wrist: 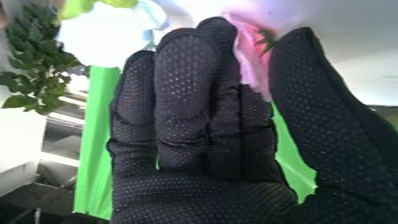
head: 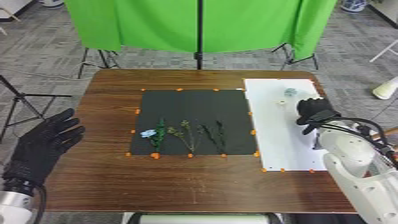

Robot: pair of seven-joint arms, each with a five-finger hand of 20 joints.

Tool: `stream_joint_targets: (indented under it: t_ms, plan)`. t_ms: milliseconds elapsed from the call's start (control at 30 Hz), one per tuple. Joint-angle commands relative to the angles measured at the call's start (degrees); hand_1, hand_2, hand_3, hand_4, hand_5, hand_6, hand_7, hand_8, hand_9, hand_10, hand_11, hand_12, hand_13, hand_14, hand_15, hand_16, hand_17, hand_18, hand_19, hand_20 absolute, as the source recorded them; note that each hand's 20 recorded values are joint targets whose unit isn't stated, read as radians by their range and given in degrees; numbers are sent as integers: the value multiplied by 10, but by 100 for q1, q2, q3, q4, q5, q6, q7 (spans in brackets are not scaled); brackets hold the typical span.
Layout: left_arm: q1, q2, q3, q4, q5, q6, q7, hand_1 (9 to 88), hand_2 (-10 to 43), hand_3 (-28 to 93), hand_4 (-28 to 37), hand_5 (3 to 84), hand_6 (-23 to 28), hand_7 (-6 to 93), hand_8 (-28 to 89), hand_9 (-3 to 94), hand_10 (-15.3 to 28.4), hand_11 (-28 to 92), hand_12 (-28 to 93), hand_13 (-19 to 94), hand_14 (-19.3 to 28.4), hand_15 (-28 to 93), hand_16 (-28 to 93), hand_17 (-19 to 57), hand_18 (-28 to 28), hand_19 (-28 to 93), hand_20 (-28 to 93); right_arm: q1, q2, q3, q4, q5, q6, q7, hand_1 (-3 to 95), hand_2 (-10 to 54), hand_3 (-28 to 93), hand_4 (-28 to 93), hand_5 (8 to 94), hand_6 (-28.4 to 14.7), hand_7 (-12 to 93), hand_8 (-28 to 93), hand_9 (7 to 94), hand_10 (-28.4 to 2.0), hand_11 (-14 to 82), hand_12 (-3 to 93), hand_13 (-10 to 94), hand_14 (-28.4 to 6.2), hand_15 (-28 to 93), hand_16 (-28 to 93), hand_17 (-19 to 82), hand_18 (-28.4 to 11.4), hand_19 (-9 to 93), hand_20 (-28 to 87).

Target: Arrange flowers

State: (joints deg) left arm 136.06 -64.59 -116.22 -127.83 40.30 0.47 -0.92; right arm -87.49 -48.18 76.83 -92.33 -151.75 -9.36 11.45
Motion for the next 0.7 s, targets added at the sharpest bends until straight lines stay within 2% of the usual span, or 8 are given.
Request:
stream_joint_targets:
  t_ms: [33, 200, 400, 500, 700]
  plan:
    - [43, -45, -54, -13, 22, 3, -66, 269, 19, 712, -278, 347, 40, 247, -134, 275, 124, 326, 135, 218, 146, 501, -48, -84, 210, 501, 63, -30, -57, 47, -105, -100, 265, -227, 483, -95, 845, -283, 714, 7, 528, -148, 864, -16, 223, 472, 809, 8, 522, 370, 317, -148, 755, 373]
    - [57, -36, -68, -15, 22, 2, -76, 269, 18, 712, -277, 347, 39, 247, -134, 275, 124, 326, 135, 218, 146, 501, -48, -84, 210, 501, 63, 309, -221, -268, -294, -103, 952, -320, 472, -95, 881, -283, 741, -3, 499, -151, 876, -21, 215, 479, 815, 12, 514, 386, 317, -152, 761, 384]
    - [55, -1, -66, -3, 25, -18, -92, 269, 18, 712, -278, 347, 40, 246, -134, 275, 124, 325, 136, 218, 146, 501, -48, -84, 210, 501, 63, 1505, -531, -1221, -257, 55, 1665, -962, 465, -95, 897, -283, 753, -7, 487, -142, 884, -19, 210, 489, 824, 13, 507, 402, 321, -154, 763, 390]
    - [-5, 31, -2, 27, 22, 9, -124, 269, 18, 712, -278, 347, 40, 246, -133, 275, 123, 325, 135, 218, 146, 501, -48, -84, 210, 501, 63, 2119, -902, -1687, -118, 144, 1786, -1571, 466, -95, 895, -283, 753, -7, 487, -141, 885, -18, 208, 493, 823, 13, 508, 408, 320, -154, 763, 392]
    - [-82, 79, 59, 59, 25, -30, -213, 270, 18, 712, -278, 347, 39, 247, -133, 274, 123, 325, 135, 218, 146, 501, -48, -84, 209, 501, 62, 2881, -2009, -2442, 436, 97, 1724, -2156, 469, -95, 883, -283, 740, -2, 501, -150, 878, -16, 207, 500, 815, 16, 514, 413, 310, -152, 762, 400]
